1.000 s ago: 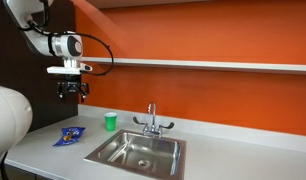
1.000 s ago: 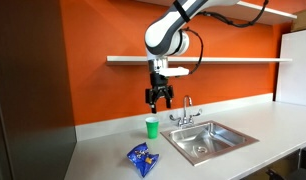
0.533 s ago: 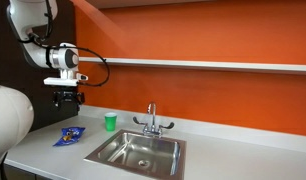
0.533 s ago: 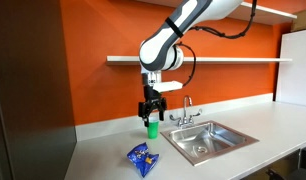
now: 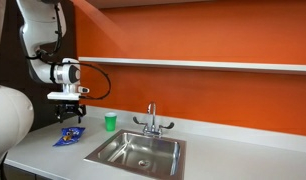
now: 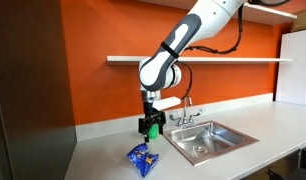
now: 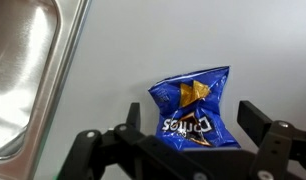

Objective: Put the blue packet in the sink.

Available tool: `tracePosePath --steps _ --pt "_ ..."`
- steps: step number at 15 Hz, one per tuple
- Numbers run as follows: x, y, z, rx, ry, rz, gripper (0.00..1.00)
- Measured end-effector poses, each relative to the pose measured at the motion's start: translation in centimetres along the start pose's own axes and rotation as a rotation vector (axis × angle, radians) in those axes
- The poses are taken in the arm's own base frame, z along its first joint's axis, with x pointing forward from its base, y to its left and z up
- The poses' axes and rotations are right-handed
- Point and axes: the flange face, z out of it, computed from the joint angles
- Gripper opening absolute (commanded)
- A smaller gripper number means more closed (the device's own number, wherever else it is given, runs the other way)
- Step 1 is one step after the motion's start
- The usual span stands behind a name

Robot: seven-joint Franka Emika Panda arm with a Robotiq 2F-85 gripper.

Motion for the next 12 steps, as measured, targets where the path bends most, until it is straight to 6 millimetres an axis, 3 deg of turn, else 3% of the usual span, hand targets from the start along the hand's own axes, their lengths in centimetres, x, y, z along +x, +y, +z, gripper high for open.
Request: tracePosePath --steps 5,12 --pt "0.2 -0.6 2.9 -0.001 -0.035 -0.022 1.0" --pt "0.8 -2.6 4.4 0.006 -0.054 -0.056 1.0"
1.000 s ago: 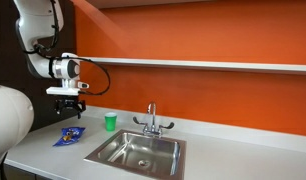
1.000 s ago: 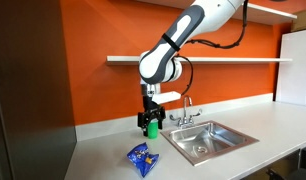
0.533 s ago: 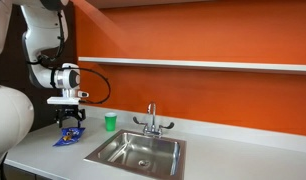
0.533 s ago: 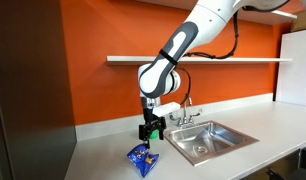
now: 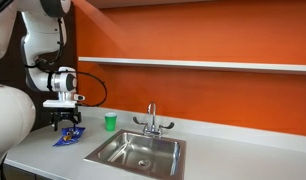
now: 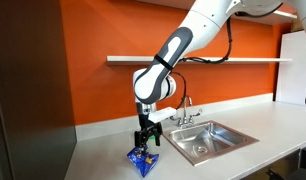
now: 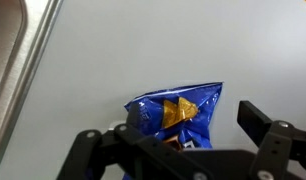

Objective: Put the blue packet in the sink.

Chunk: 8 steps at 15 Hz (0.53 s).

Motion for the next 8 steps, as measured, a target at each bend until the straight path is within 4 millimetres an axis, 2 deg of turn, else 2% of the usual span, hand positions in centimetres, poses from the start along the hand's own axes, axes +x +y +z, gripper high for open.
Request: tracePosePath --steps 8 --pt "1.6 -0.8 1.9 0.017 0.003 -0.01 1.0"
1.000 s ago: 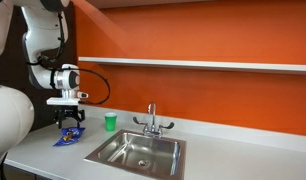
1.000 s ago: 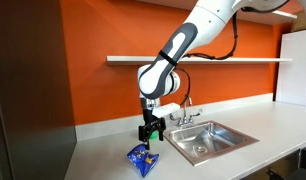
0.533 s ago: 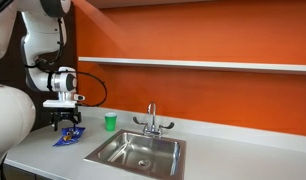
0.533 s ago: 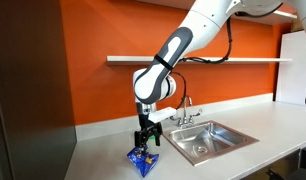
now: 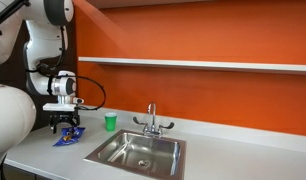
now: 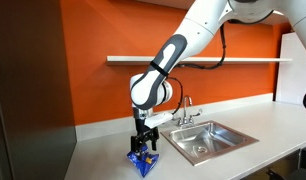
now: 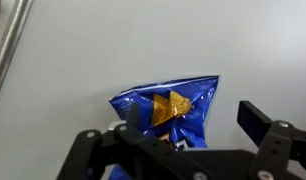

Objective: Put the blue packet in the sink.

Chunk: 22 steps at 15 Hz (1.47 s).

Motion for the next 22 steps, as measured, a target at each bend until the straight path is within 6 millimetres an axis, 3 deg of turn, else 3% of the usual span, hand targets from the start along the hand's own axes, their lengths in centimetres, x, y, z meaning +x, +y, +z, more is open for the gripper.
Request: tracePosePath --steps 10,12,22 --pt "2.2 0.9 2.6 0.008 0.003 0.027 0.99" --pt "2.5 1.0 2.8 0.006 0.003 0.033 0.75" --pt "3.1 1.7 2.8 -0.001 0.011 0.057 0.01"
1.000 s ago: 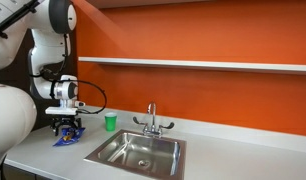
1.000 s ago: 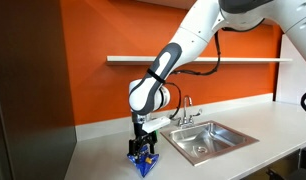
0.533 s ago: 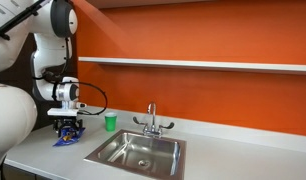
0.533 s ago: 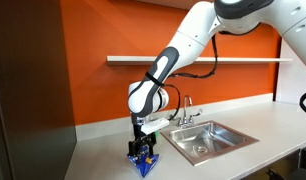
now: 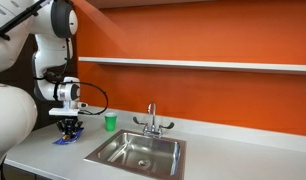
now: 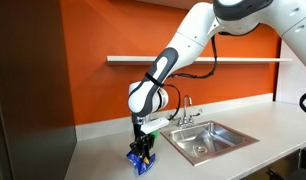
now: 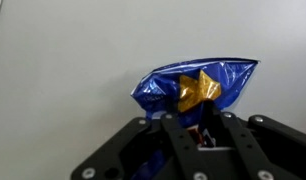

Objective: Put the blue packet in the sink.

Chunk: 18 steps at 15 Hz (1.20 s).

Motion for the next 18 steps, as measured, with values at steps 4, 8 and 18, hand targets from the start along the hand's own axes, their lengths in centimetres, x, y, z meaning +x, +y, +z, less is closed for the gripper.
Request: tracePosePath --steps 4,8,18 --pt "0.4 0.3 -0.4 -0.003 0.011 0.016 0.0" --pt "0.8 0.8 -0.9 -0.014 0.023 0.032 0.01" --pt "2.0 3.4 -6.8 -0.062 0.113 0.129 0.01"
